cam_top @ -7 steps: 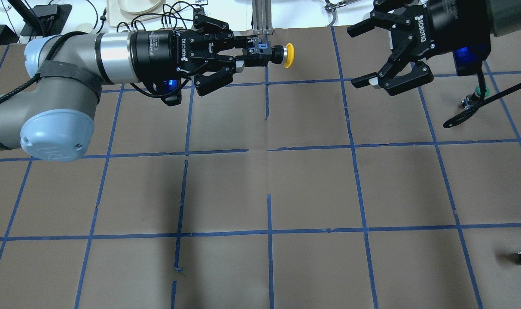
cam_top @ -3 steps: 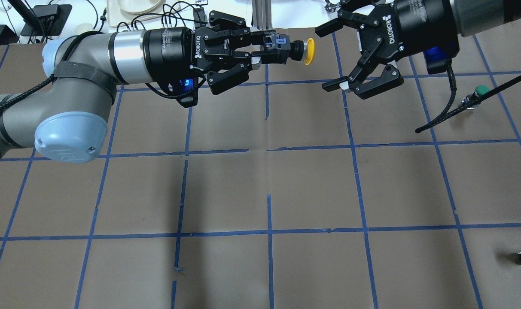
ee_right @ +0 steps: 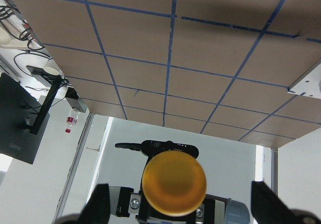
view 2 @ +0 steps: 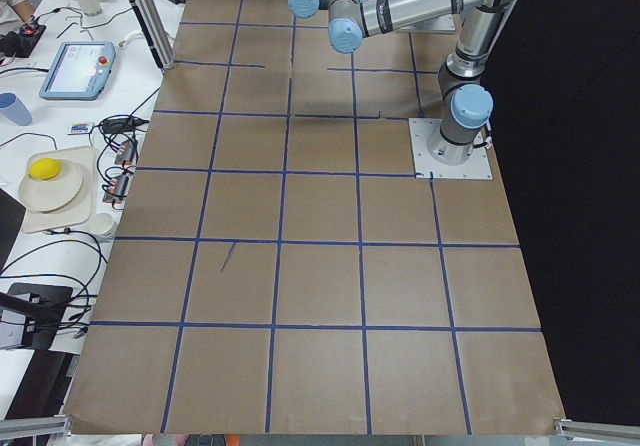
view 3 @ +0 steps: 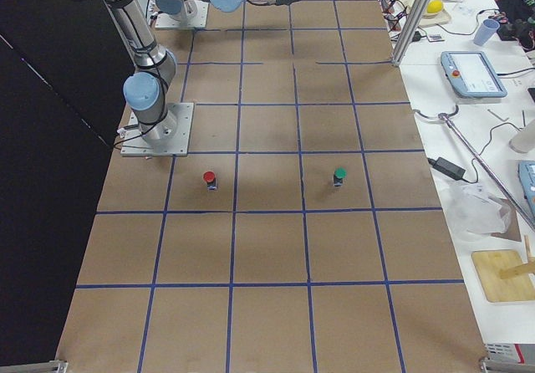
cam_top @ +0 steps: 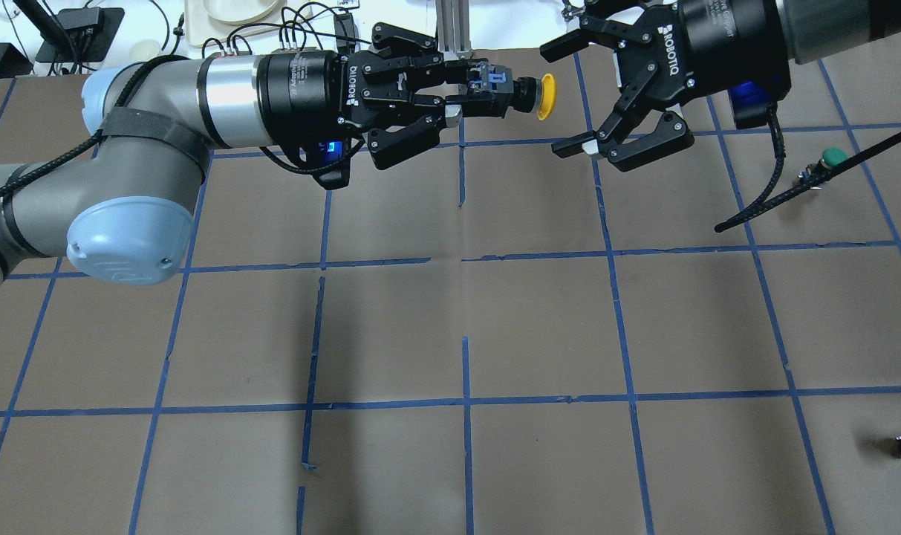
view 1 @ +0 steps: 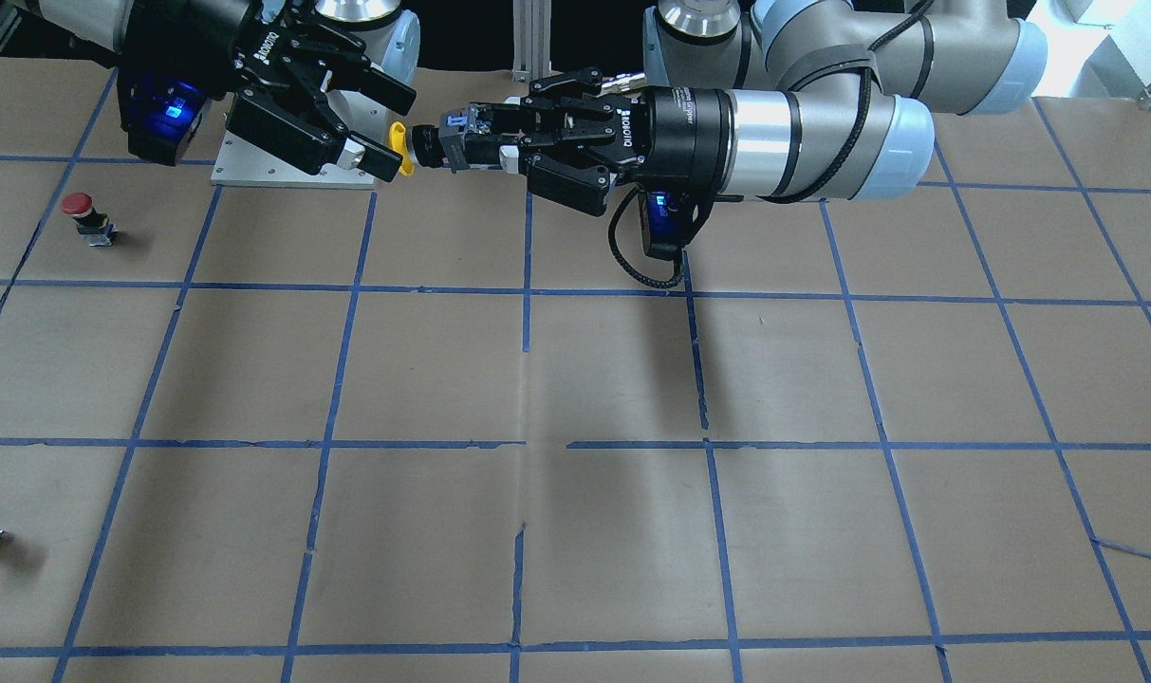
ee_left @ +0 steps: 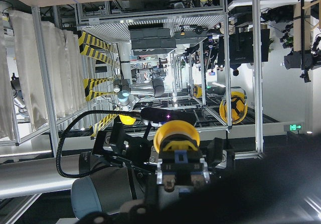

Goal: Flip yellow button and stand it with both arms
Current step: 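Bring the right gripper to the yellow cap held by the left gripper, then close the right gripper on the yellow cap and open the left gripper, then carry the button away with the right gripper while the left gripper withdraws, then lower the button cap-up beside the green button with the right gripper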

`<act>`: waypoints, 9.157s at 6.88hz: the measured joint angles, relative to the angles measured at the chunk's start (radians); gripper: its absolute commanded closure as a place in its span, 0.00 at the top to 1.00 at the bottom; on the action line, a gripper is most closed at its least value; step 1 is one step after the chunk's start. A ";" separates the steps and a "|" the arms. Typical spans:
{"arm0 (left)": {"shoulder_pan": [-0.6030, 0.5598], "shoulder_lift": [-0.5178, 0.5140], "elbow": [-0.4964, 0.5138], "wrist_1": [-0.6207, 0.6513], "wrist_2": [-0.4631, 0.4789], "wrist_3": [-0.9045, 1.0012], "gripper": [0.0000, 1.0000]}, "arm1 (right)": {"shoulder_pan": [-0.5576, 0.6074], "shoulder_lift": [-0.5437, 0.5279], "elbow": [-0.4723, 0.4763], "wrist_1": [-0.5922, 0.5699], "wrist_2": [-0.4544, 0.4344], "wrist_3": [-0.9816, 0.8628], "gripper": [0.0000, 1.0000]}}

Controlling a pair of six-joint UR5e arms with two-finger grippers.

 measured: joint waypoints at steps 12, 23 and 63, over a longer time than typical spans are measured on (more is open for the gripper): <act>-0.006 0.009 0.005 0.001 0.004 -0.011 0.24 | -0.006 0.005 0.002 0.002 0.014 0.018 0.19; 0.004 0.001 0.186 0.047 0.342 -0.034 0.88 | -0.139 0.015 0.001 -0.056 -0.323 -0.392 0.09; -0.006 0.161 0.217 -0.297 1.479 1.553 0.99 | -0.364 0.390 0.499 -1.365 -1.473 -0.644 0.09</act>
